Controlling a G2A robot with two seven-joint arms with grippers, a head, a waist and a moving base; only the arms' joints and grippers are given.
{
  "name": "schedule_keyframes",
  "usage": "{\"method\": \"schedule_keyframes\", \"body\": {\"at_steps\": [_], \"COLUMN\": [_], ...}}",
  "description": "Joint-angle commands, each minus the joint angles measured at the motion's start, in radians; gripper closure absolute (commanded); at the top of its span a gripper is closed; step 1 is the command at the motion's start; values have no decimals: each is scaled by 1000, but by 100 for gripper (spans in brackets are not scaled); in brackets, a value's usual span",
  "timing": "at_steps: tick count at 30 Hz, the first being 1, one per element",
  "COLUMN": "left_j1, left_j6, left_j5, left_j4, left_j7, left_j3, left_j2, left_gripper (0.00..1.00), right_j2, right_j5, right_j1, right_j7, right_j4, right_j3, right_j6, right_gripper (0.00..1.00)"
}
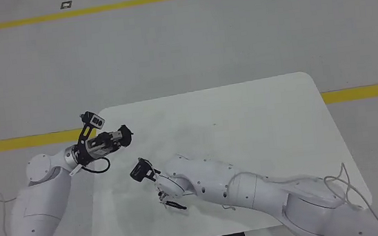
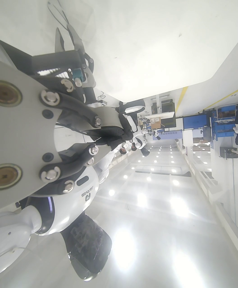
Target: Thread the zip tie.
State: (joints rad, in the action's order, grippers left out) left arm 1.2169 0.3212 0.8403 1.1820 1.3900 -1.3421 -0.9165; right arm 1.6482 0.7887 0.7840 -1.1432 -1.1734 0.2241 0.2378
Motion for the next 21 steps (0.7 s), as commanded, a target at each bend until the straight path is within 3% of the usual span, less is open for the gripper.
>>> {"method": "schedule_keyframes", "body": {"at_steps": [1, 12, 21], "left_j1": [0, 0, 0], "left_j6": [0, 0, 0], "left_j5": [0, 0, 0], "left_j4": [0, 0, 0], "left_j7": [0, 0, 0], "left_j3": [0, 0, 0], "left_j2": [0, 0, 0], "left_gripper": [100, 100, 100], "right_j2": [10, 49, 48], "right_j5": [7, 69, 121], "right_j1": [1, 2, 16], "right_j7": [-2, -37, -71], "right_j4": [19, 85, 76], "right_j3": [0, 6, 36], "right_j6": [-4, 34, 63], "right_gripper": [84, 81, 82]}}
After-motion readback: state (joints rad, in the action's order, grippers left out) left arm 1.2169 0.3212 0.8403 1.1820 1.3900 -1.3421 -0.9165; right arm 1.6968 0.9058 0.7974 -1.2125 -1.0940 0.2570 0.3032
